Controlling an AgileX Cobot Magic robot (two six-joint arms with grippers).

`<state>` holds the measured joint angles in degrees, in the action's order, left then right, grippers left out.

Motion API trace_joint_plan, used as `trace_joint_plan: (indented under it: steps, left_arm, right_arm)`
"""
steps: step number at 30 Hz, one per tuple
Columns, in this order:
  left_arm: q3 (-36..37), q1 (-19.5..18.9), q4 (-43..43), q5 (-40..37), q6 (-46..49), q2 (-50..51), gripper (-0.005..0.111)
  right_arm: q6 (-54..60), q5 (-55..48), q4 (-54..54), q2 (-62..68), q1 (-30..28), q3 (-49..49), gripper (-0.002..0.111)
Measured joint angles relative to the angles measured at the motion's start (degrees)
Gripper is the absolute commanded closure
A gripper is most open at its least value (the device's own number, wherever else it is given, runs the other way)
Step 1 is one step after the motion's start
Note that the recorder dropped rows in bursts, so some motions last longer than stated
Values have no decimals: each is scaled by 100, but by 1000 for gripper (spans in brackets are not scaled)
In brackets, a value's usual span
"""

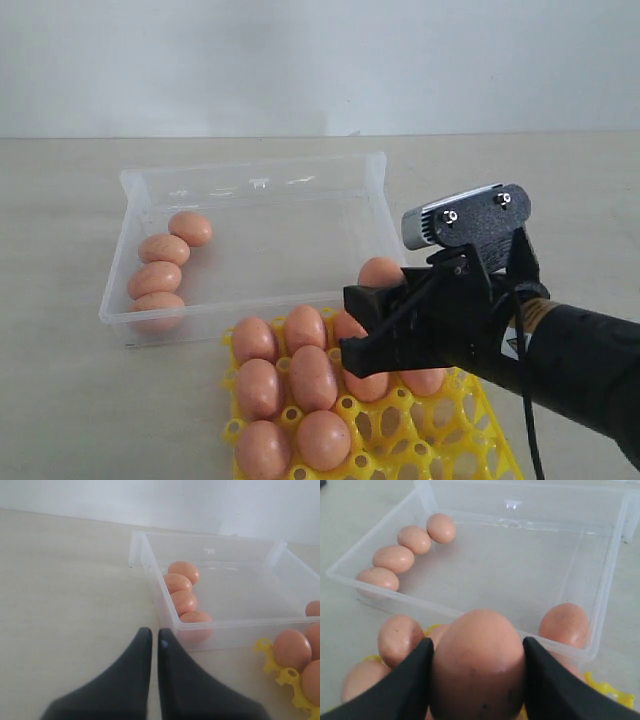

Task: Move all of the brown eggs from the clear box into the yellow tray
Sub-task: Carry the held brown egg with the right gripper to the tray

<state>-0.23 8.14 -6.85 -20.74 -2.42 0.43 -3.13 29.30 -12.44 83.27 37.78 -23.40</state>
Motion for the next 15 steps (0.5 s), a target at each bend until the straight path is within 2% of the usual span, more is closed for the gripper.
trace_joint_plan:
  steps: [9,15]
  left_arm:
    - [0,0,0,0,0,0,103]
    - [0,0,0,0,0,0,103]
  right_arm:
    - [-445,621,328,134,-205,0,109]
    - [-805,757,118,143,-1348,0,109]
